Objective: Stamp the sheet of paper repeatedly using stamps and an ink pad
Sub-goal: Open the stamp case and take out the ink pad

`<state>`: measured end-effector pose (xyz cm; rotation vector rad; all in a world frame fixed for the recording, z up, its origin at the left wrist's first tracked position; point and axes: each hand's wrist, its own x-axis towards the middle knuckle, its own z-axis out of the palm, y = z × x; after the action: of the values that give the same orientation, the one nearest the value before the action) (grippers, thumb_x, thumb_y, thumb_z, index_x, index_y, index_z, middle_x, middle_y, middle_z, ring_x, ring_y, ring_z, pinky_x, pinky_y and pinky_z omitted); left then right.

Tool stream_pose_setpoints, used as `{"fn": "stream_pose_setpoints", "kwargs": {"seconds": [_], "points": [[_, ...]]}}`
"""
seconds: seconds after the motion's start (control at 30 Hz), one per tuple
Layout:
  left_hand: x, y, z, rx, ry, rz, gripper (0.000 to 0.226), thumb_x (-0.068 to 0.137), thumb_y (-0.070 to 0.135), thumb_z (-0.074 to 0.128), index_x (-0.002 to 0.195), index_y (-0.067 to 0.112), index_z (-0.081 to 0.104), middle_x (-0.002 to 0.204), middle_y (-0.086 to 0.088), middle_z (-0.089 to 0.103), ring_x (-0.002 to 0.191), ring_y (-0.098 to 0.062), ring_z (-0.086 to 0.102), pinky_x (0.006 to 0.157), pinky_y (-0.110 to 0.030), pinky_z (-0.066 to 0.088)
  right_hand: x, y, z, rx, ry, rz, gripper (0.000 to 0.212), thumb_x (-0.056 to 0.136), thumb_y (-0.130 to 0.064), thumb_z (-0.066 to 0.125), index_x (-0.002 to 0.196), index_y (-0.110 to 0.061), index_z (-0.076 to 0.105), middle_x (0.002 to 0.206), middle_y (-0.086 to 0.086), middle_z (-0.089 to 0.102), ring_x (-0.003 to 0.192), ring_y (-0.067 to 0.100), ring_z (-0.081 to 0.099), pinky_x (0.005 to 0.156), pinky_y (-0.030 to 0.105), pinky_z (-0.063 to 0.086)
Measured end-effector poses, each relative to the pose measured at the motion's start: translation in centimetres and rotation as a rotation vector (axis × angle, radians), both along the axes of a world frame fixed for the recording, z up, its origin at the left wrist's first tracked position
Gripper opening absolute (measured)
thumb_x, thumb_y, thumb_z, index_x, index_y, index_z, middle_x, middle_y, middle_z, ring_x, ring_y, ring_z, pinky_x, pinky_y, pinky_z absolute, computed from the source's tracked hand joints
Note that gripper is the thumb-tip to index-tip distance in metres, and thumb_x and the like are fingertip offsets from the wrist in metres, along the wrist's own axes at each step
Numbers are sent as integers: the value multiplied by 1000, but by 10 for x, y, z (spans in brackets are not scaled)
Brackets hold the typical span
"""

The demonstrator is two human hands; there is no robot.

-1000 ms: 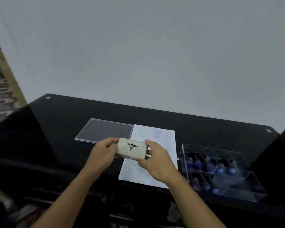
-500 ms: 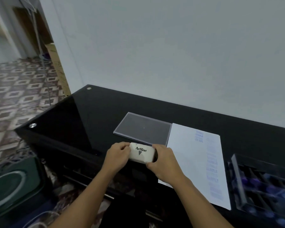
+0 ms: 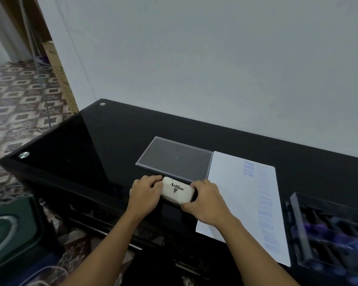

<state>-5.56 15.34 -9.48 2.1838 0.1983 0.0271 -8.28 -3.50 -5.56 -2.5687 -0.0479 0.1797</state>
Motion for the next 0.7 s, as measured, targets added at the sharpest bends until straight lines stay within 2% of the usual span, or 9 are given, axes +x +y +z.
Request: {"fn": "stream_pose_setpoints", "kwargs": {"seconds": [0.07,0.13,0.2,0.27,0.37,0.47,0.57,0.63,0.7], "points": [[-1,3,0,-107,3,15,40,89,43,45,119,33,70,118,13,64,122,-17,50,110,-45,36,1,-2,4,61,11,-11,39,74,-35,77,107,-19,63,107,-5,56,102,16,53,84,36,53],[-2,4,1,-180,20,28,43,85,50,39,111,37,70,117,18,64,121,-16,52,109,-47,38,2,-6,10,166,38,-56,31,76,-35,76,101,-20,64,100,-6,65,91,14,61,75,31,55],[-3,4,2,-213,41,34,40,88,53,35,96,38,71,104,22,67,113,-15,55,104,-48,41,2,-9,16,242,54,-102,24,84,-39,70,99,-21,65,93,-8,68,86,10,64,70,24,50],[-5,4,4,-238,45,41,44,91,55,30,90,38,71,95,18,68,106,-13,58,100,-47,44,4,-9,20,286,49,-150,29,94,-45,59,95,-17,66,88,-5,69,80,10,63,68,24,47],[-7,3,4,-229,28,31,41,90,59,28,93,45,67,99,13,68,101,-10,61,97,-46,47,8,-6,24,329,56,-259,43,103,-39,42,94,-2,63,89,11,69,72,17,57,63,31,42],[-8,4,4,-229,15,24,43,87,61,28,96,46,67,98,14,69,106,-11,59,99,-47,46,9,-4,24,369,42,-327,32,102,-28,43,91,-3,60,79,6,65,66,15,54,58,29,40],[-11,6,5,-226,18,17,47,86,65,26,99,46,67,99,17,70,110,-10,57,100,-46,45,8,-2,23,385,33,-331,28,97,-17,47,71,-8,52,63,2,51,54,13,43,52,27,34],[-13,6,7,-218,12,5,46,86,64,26,93,46,68,99,16,69,110,-11,57,99,-46,46,5,0,22,384,43,-327,27,96,-14,47,72,-4,56,65,6,56,56,13,45,52,26,36],[-15,6,7,-192,0,-21,48,86,60,27,84,38,69,95,11,68,105,-12,58,97,-47,47,3,1,21,383,51,-327,24,96,-14,47,86,-1,66,79,12,68,62,13,52,55,25,40]]}}
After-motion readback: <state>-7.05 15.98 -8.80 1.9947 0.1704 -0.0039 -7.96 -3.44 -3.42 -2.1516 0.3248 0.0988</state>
